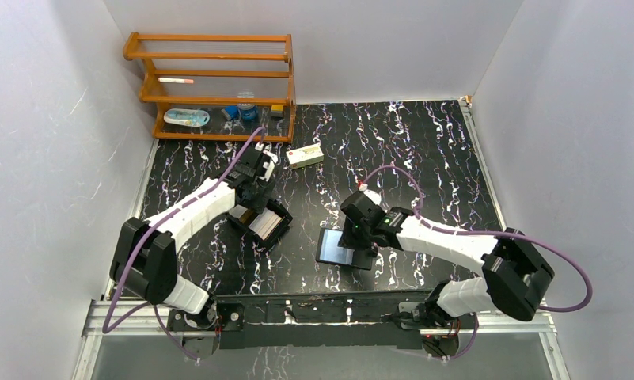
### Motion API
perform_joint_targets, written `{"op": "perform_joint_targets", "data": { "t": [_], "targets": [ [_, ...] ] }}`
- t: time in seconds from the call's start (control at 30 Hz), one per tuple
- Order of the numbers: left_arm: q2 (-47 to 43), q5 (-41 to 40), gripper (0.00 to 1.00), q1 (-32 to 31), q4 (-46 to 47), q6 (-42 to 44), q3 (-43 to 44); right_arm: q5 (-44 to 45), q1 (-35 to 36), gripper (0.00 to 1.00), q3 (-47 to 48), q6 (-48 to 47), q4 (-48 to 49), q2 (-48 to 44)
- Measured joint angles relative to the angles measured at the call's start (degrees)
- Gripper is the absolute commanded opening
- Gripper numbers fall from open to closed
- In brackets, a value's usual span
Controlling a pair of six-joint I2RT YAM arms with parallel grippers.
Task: Put the credit cards into the card holder
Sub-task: Pick up the credit card from the storage box.
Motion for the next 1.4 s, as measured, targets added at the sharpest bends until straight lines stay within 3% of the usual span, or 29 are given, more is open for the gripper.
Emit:
{"op": "perform_joint_targets", "data": {
  "t": [0.3,0.77,0.87,1.0,1.4],
  "targets": [
    [0.15,-1.79,0.61,0.00,1.29,0.55,-1.25,7.74,-0.02,0.28,-1.64,-0.04,-4.57,-4.04],
    [6.10,-4.39,0.64,0.00,3.89,3.48,-1.36,7.87,-0.17,0.28,-8.02,-0.87,-1.51,-6.47],
    [7.13,-5.64,0.56,-0.17,4.46,4.07,-1.57,7.28,-0.20,0.29,-8.87,-1.11,-0.35,-6.56],
    [7.17,-7.34,0.37,-0.15,4.63,4.33,-1.57,7.02,-0.22,0.29,-9.60,-1.29,0.48,-6.78],
    [7.15,-9.46,0.34,-0.55,4.94,4.74,-1.53,7.04,-0.57,0.29,-9.62,-1.53,1.88,-7.61]
  ]
}}
